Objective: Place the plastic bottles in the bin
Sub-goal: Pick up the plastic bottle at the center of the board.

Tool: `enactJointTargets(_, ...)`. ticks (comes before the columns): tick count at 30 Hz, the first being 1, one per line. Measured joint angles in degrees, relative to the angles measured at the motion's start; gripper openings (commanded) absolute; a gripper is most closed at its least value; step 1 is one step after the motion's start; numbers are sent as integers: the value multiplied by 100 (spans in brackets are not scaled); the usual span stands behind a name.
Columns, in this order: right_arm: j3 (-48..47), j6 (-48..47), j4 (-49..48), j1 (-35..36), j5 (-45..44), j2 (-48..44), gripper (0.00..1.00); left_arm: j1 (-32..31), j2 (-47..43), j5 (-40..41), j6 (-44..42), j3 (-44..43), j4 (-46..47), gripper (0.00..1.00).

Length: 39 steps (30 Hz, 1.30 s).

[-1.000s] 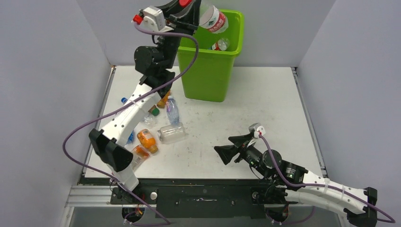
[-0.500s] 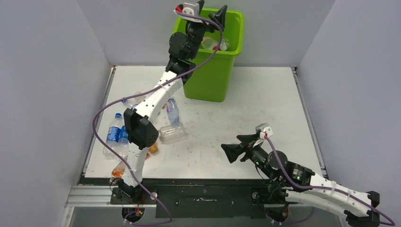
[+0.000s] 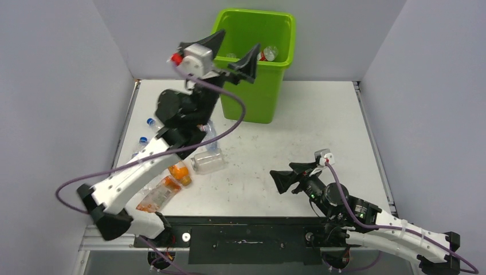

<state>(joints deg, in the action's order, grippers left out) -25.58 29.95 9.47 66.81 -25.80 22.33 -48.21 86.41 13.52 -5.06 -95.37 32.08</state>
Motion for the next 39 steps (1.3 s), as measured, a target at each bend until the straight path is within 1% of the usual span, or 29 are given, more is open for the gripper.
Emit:
enactJointTargets(2,13,31,-131,0,7,35,90,-136,-942,168,-17,717,-153,96)
enactJointTargets(4,11,11,-341,-2,87,214,90,-116,-1869,494,42,1331,-481,96)
enactJointTargets(6,4,-55,-614,-2,269,619,90,-68,-2691,922,151,1845,-992,96)
enactJointTargets(8,-26,-118,-848,0,516,1185,90,-44,-3456,1414,310,2299,-1792,96)
enactJointTargets(11,-74,-210,-1224,0,946,2026,90,-31,-4207,1947,553,2924,-2776,96)
enactJointTargets(14,-83,-227,-1657,4,1298,2990,90,83,-4857,2339,839,4028,-3700,96)
enactJointTargets(18,-227,-219,-2061,31,1486,4194,90,341,-5475,2522,1268,5504,-4522,96)
enactJointTargets(20,-402,-203,-2186,37,1460,4717,90,496,-5696,2496,1484,5963,-4750,96)
enactJointTargets(23,-745,-184,-2441,-33,1423,5388,90,811,-5932,2341,1759,6131,-4916,96)
enactJointTargets(26,-1029,-83,-2830,-302,1478,5897,91,1025,-6074,2212,1971,6122,-4837,96)
enactJointTargets(30,-1464,129,-3449,-855,1659,6651,93,1082,-5932,2162,2240,6059,-4931,96)
enactJointTargets(33,-2006,133,-3720,-1156,1784,7335,94,1080,-5770,2159,2385,6024,-5051,96)
enactJointTargets(37,-2782,-203,-3847,-1309,2129,8067,93,1062,-5687,2144,2481,5995,-5158,96)
enactJointTargets(39,-3117,-498,-3864,-1399,2457,8343,92,1036,-5713,2135,2505,5995,-5182,96)
